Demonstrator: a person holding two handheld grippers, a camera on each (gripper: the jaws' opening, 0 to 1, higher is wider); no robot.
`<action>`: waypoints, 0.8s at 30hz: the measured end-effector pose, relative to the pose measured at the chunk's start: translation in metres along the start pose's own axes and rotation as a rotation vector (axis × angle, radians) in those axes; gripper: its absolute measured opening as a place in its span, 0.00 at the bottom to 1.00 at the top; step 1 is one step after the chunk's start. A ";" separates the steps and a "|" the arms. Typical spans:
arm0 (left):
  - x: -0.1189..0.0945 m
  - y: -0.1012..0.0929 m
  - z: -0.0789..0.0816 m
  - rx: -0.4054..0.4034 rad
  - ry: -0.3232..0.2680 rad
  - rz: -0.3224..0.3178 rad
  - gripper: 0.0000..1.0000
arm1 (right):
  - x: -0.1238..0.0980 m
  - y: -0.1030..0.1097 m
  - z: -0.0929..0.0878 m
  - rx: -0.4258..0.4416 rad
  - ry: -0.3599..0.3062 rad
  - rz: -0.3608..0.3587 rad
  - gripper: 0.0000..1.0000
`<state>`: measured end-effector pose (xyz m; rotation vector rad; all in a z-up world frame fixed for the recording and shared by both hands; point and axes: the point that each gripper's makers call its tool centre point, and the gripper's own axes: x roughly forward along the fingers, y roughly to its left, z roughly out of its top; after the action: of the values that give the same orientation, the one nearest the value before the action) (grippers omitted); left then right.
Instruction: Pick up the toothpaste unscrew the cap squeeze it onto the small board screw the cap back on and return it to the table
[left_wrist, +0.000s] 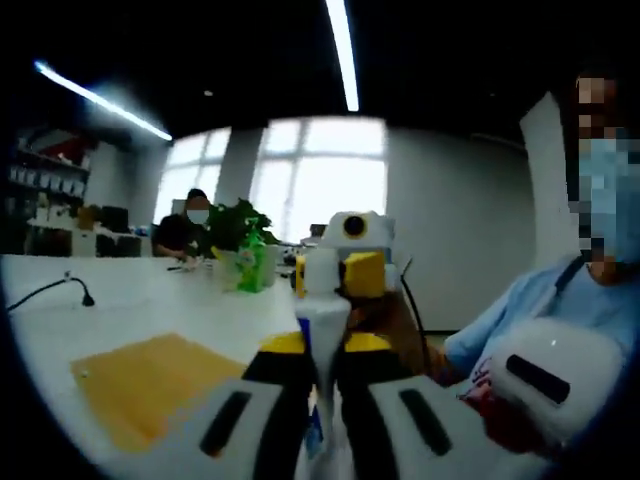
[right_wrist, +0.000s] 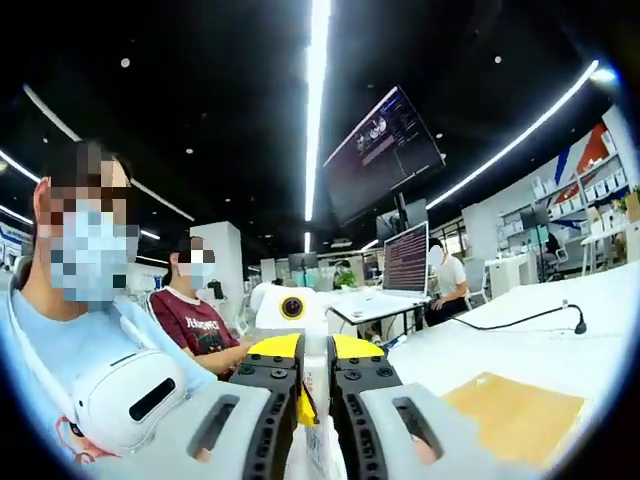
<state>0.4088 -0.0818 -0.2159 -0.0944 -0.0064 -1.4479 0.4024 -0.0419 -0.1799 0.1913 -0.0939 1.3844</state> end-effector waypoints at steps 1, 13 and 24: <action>0.000 -0.002 0.001 -0.007 -0.003 0.002 0.08 | 0.000 0.001 0.001 -0.009 -0.001 -0.013 0.08; -0.010 0.023 0.010 -0.003 -0.031 0.218 0.08 | 0.018 -0.014 0.006 -0.110 0.036 -0.276 0.08; -0.025 0.039 0.026 -0.062 -0.108 0.325 0.07 | 0.035 -0.031 0.019 -0.067 -0.111 -0.418 0.08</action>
<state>0.4463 -0.0509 -0.1937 -0.2150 -0.0331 -1.1169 0.4402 -0.0172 -0.1572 0.2180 -0.1818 0.9528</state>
